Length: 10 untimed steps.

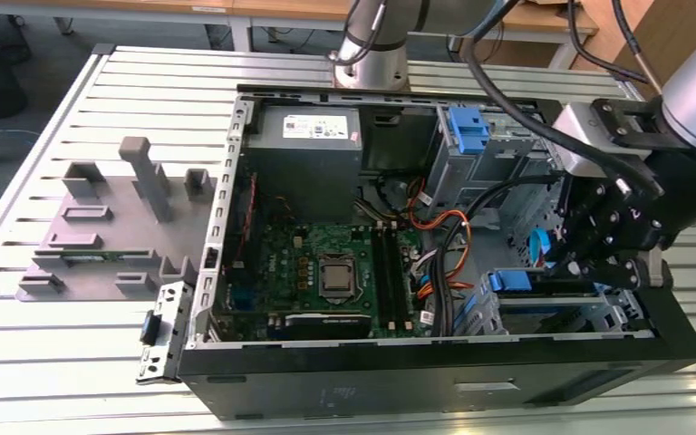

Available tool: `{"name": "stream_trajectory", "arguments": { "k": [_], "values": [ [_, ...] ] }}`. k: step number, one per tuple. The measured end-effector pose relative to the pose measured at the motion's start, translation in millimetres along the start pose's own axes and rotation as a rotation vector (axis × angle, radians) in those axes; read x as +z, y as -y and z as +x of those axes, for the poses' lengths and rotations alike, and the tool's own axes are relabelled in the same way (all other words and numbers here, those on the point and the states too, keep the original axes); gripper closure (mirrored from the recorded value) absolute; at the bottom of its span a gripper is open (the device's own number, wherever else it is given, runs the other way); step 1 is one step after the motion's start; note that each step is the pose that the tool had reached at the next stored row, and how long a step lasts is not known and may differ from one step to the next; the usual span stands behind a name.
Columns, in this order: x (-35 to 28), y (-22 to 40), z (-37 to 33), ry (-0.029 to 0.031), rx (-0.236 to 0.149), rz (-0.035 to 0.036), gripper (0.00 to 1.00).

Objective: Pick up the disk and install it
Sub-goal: 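Insert the first disk wire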

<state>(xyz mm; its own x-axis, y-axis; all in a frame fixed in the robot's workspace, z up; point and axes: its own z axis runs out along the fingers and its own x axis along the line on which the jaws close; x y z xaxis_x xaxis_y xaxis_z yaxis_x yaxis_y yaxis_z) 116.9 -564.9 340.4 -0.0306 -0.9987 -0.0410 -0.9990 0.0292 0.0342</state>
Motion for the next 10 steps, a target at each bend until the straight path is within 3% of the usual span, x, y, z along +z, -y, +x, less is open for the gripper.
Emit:
{"name": "stream_trajectory", "arguments": {
  "k": [3, 6, 10],
  "values": [
    [-6.5, -0.2, -0.3, 0.0000, 0.000, 0.0000, 0.76],
    [-6.7, 0.4, -0.3, 0.0002, 0.000, 0.0000, 0.76],
    [-7.0, 7.4, -0.5, 0.0000, 0.000, -0.0002, 0.76]
  ]
}}
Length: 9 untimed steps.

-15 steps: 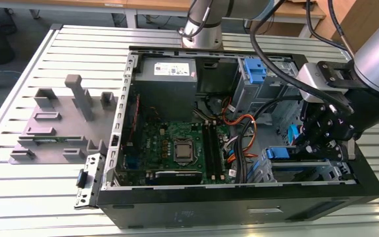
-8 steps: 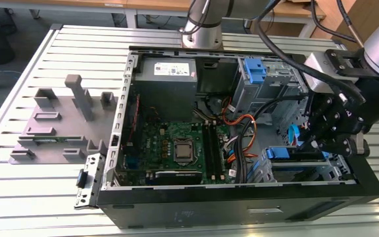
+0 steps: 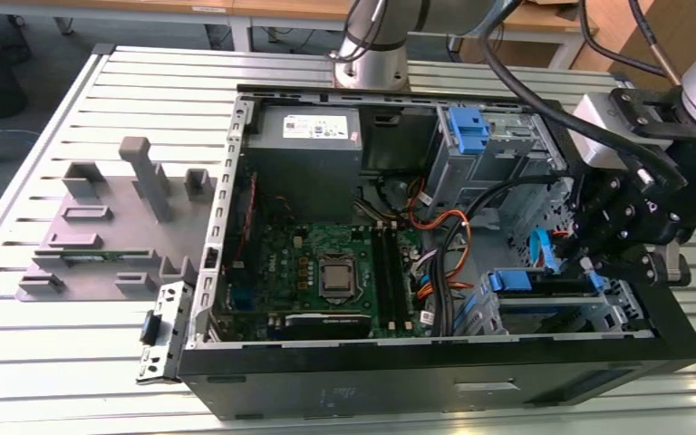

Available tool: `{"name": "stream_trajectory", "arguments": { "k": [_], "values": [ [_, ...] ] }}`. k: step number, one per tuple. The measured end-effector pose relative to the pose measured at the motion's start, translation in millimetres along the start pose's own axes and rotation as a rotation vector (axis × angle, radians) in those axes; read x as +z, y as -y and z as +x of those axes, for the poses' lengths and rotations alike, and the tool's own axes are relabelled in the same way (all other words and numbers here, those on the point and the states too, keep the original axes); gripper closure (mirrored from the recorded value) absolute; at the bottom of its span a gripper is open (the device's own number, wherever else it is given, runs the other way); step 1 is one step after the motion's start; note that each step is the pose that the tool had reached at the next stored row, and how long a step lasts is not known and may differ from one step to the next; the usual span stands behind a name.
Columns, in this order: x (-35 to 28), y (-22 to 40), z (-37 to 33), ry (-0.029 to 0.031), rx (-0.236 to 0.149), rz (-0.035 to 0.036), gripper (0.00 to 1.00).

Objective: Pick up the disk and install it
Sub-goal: 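Insert the first disk wire, then insert the second disk wire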

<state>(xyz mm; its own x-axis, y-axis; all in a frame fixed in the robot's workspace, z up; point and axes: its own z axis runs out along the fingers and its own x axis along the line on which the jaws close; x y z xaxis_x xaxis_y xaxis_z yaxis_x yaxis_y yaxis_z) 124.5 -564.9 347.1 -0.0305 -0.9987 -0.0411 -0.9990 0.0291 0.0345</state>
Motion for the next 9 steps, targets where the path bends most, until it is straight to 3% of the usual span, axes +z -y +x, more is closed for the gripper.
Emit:
{"name": "stream_trajectory", "arguments": {
  "k": [3, 9],
  "values": [
    [-0.2, 5.7, -0.2, -0.0001, 0.000, -0.0005, 0.76],
    [-0.2, 6.5, -0.2, 0.0000, 0.000, -0.0005, 0.76]
  ]
}}
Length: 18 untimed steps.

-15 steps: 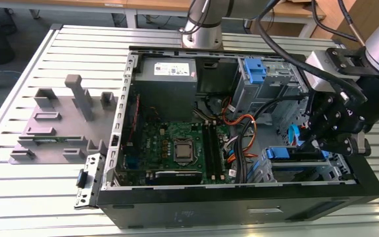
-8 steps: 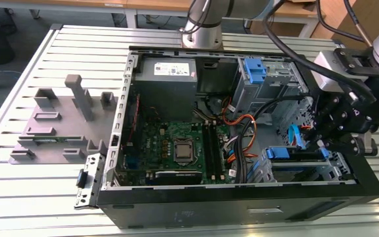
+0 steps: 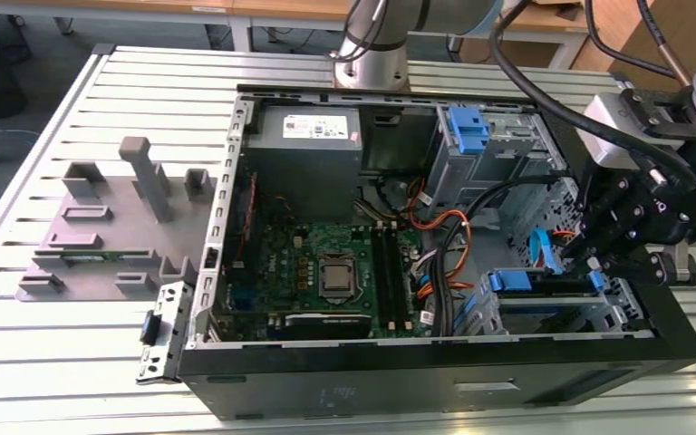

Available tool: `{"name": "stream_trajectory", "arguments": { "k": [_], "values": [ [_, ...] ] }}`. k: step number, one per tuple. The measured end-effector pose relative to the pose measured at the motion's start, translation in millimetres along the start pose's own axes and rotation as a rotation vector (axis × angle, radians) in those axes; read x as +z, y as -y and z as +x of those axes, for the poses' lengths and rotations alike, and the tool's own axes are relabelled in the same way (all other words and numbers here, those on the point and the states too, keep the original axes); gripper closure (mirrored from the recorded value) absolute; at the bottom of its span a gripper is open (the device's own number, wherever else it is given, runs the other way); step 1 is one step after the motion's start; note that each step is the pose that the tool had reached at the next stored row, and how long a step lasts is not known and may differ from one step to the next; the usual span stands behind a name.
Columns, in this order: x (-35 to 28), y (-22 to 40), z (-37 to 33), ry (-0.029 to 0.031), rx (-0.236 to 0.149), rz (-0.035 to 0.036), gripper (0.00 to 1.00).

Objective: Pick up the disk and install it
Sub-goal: 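Insert the second disk wire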

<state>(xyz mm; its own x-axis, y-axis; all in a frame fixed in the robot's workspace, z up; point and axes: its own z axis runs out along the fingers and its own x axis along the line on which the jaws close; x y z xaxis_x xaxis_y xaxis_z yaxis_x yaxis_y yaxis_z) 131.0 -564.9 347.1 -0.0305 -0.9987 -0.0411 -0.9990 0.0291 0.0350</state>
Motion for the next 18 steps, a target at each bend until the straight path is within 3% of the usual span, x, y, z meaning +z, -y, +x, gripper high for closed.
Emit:
{"name": "stream_trajectory", "arguments": {
  "k": [10, 18],
  "values": [
    [-0.9, 0.1, 0.1, -0.0003, 0.000, 0.0001, 0.76],
    [-19.7, -0.6, -0.8, 0.0000, 0.000, 0.0001, 0.76]
  ]
}}
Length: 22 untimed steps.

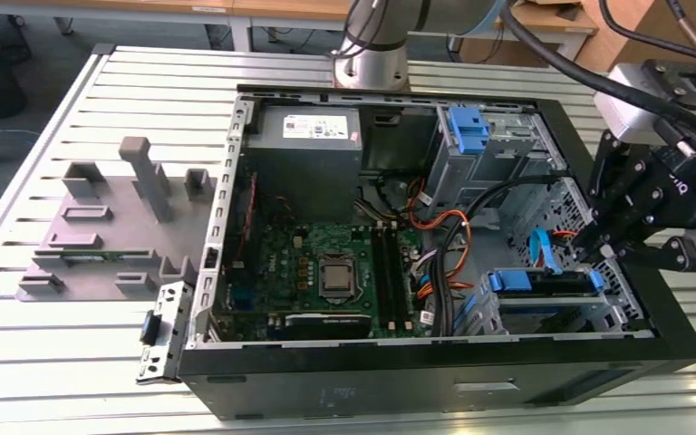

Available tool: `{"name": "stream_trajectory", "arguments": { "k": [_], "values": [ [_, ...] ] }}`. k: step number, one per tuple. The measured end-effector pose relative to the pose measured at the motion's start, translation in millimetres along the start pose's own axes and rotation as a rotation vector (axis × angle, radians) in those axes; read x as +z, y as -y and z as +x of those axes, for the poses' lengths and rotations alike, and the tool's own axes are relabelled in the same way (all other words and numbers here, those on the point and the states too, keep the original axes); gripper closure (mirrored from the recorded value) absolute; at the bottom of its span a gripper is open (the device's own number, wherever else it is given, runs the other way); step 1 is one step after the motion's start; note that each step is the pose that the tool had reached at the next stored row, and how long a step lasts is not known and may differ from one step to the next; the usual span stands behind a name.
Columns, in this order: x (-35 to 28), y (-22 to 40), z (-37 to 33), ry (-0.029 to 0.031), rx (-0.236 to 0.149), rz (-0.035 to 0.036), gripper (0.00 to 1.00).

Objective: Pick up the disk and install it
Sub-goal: 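Insert the second disk wire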

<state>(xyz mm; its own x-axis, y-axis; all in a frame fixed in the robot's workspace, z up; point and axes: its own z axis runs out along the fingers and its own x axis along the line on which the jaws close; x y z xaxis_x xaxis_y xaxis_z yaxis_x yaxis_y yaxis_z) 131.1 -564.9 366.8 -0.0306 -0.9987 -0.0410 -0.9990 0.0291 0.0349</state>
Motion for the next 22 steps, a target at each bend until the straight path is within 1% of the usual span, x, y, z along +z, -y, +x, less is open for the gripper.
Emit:
{"name": "stream_trajectory", "arguments": {
  "k": [7, 12, 18, 20, 22],
  "values": [
    [-0.6, 0.0, 0.0, 0.0001, 0.000, 0.0000, 0.76],
    [-0.7, 1.8, -0.1, 0.0000, 0.000, 0.0000, 0.76],
    [-0.8, 2.1, -0.1, 0.0002, 0.000, 0.0000, 0.76],
    [-1.2, 2.1, -0.1, 0.0001, 0.000, 0.0000, 0.76],
    [-3.8, 2.0, -0.3, 0.0001, 0.000, 0.0000, 0.76]
  ]
}}
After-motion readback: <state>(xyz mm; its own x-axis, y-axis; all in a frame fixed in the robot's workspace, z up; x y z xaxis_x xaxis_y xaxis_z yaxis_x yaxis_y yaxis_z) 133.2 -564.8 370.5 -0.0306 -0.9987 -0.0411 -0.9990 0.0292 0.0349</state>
